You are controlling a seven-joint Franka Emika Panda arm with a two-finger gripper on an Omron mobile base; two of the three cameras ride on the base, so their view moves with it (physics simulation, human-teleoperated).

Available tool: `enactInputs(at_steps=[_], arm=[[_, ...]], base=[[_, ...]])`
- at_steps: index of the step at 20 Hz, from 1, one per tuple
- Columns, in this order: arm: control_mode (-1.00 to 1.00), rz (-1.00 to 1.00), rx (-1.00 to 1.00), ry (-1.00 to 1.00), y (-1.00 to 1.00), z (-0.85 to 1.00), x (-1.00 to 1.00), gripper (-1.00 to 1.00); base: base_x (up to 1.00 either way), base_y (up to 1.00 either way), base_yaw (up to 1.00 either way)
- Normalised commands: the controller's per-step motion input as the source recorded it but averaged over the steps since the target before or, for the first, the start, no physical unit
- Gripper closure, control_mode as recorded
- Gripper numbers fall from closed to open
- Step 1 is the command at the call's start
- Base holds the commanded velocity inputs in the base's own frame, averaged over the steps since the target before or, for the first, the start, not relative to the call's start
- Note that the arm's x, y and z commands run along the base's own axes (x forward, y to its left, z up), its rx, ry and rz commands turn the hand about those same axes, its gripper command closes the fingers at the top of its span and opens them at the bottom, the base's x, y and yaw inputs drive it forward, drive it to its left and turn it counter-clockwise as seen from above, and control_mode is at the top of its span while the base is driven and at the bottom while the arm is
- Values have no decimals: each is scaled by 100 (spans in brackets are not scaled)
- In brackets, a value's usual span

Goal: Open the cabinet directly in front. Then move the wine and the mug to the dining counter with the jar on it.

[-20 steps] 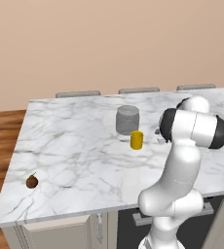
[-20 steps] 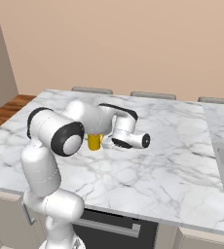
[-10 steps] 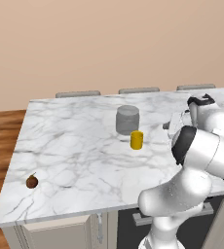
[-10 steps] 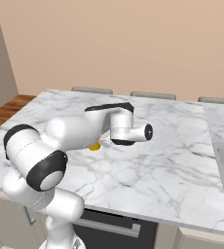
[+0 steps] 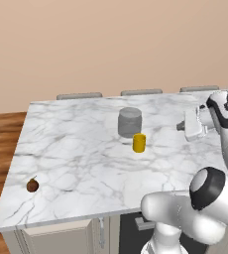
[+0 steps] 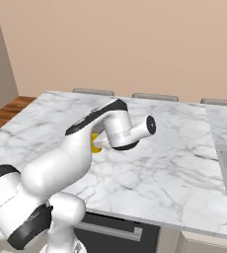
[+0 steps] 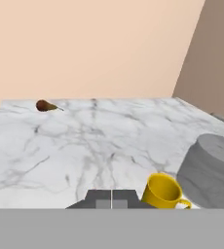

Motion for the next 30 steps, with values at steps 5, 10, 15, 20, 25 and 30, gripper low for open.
enactInputs(at_steps=[5, 10, 15, 20, 25, 30], arm=[[-100, 5, -7, -4, 0, 31, -98, 100], [-100, 0, -7, -3, 2, 20, -95, -100], [-100, 0, -4, -12, 10, 3, -65, -100], [-100, -3, 0, -9, 0, 0, -38, -100], [-100, -1, 0, 0, 0, 0, -6, -100], [-100, 0, 0, 0, 0, 0, 0, -100]], base=[[0, 0, 0], [0, 0, 0], [0, 0, 0], [0, 0, 0], [0, 0, 0], [0, 0, 0]])
